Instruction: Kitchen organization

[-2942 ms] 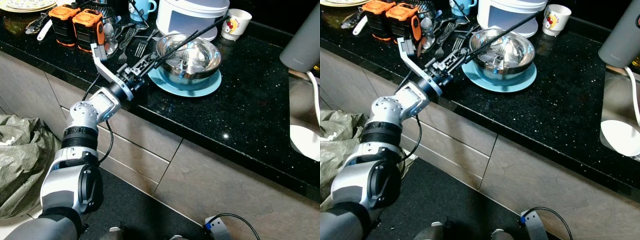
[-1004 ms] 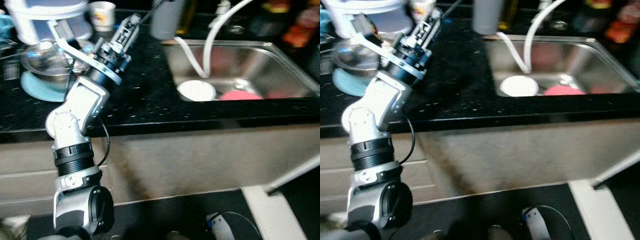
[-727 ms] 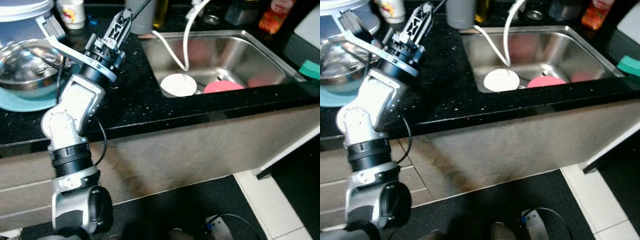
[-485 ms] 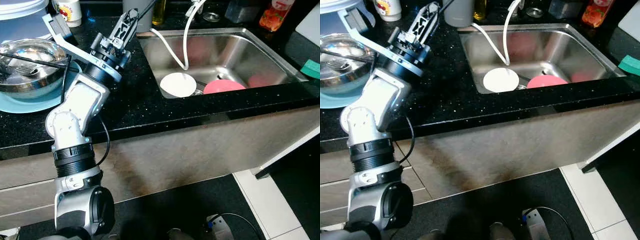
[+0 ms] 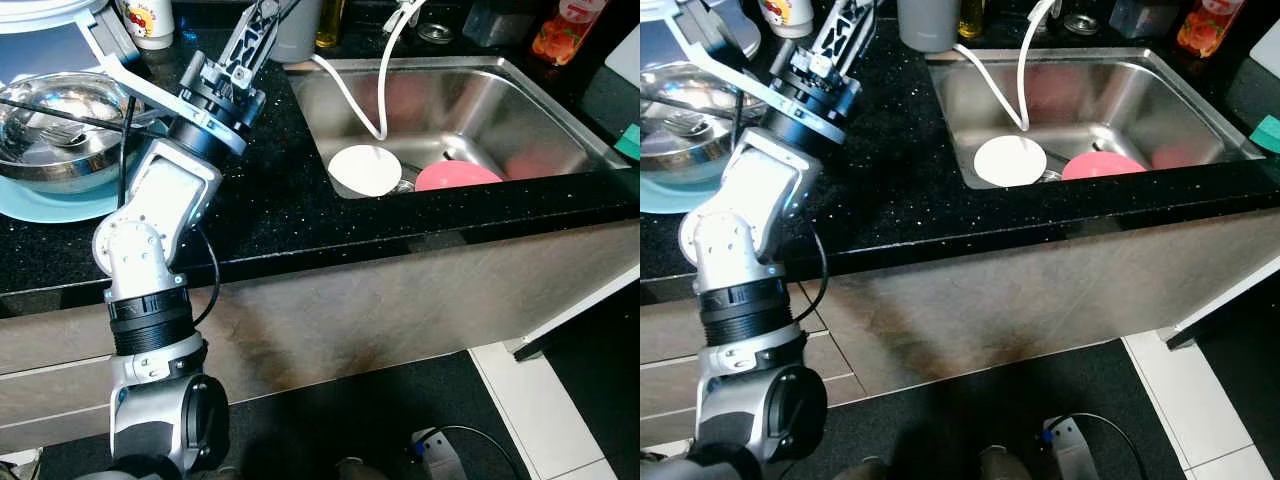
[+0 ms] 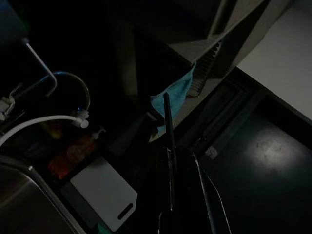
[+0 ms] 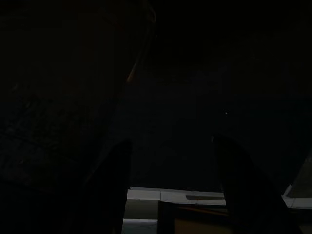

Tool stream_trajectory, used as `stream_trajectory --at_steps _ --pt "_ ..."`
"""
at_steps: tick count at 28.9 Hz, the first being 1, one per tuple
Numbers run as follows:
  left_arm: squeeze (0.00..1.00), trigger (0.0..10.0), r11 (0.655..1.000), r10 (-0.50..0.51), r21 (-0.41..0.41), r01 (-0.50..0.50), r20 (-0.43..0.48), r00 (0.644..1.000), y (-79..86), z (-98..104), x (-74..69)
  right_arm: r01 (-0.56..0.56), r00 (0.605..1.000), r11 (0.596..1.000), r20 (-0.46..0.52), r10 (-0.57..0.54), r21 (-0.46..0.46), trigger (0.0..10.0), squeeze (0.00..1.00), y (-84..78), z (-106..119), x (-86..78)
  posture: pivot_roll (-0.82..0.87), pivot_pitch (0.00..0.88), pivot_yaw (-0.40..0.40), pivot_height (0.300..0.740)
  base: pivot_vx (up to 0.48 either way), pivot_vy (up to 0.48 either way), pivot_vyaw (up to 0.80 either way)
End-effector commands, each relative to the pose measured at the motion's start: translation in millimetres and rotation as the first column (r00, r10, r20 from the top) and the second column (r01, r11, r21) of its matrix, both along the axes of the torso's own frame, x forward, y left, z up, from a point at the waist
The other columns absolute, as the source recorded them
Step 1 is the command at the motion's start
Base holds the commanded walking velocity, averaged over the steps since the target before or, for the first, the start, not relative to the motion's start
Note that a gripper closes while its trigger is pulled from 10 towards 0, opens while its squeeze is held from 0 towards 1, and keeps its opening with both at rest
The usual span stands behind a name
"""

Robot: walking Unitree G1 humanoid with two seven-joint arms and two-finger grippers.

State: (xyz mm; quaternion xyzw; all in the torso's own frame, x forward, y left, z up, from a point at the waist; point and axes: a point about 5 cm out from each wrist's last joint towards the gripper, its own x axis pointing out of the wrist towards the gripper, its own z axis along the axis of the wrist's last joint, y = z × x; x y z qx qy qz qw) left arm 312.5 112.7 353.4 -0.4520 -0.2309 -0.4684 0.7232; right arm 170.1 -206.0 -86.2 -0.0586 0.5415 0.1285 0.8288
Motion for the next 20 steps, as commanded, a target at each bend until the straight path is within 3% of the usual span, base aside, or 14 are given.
stream_trajectory --at_steps 1,20 --pt "0.0 10.0 1.0 -0.011 0.009 0.011 0.012 1.0 -4.1 -1.0 -2.6 0.022 1.0 1.0 -0.018 -0.022 0.009 10.0 0.0 -1.2 -3.0 -7.5 0.04 0.192 -0.045 0.74 0.0 -0.364 0.0" --pt "0.0 10.0 1.0 -0.008 0.013 0.008 -0.009 1.0 -8.5 -6.0 0.7 -0.002 1.0 1.0 -0.008 0.002 0.026 10.0 0.0 0.3 -2.6 -7.0 0.04 0.196 -0.045 0.74 0.0 -0.41 0.0"
